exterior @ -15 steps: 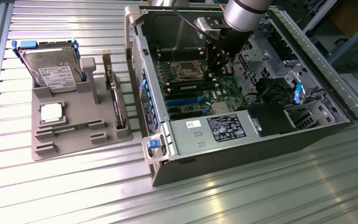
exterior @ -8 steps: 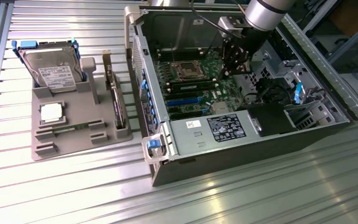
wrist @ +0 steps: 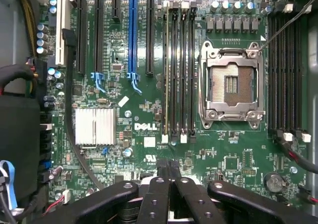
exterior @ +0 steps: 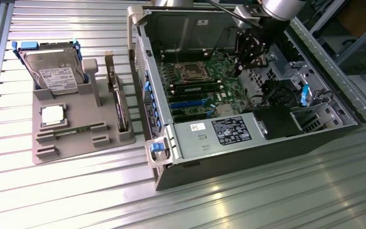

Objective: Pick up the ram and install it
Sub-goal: 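Insert the ram into the slot, then press down the ram until it locks into place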

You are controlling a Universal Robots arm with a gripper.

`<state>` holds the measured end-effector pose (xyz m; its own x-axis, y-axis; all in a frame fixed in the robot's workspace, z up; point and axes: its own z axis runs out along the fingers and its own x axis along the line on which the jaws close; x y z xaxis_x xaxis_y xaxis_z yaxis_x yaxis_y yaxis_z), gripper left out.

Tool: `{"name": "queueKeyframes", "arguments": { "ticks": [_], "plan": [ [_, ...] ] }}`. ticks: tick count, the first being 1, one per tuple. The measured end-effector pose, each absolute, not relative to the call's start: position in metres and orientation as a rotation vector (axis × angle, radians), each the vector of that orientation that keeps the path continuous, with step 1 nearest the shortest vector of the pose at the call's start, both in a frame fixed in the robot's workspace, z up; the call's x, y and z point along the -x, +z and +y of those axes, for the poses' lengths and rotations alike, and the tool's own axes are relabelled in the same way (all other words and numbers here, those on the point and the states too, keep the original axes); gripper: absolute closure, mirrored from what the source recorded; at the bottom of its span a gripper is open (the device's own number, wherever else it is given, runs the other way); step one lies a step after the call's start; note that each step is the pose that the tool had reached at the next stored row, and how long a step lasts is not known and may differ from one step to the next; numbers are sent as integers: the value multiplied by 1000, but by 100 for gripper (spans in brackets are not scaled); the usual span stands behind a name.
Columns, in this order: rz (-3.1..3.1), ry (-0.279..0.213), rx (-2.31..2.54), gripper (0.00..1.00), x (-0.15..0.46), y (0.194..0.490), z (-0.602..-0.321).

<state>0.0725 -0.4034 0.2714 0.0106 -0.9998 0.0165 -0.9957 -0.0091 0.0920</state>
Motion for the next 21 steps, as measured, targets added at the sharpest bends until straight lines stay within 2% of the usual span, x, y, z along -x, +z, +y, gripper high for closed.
{"name": "queueKeyframes", "arguments": {
  "ticks": [6, 17, 19, 21],
  "plan": [
    [-2155, -81, -2177, 89, -70, 270, -403],
    [-2152, -81, -2180, 89, -44, 230, -403],
    [-2150, -81, -2182, 89, -44, 230, -403],
    [-2150, -80, -2182, 89, -44, 246, -403]
  ]
}}
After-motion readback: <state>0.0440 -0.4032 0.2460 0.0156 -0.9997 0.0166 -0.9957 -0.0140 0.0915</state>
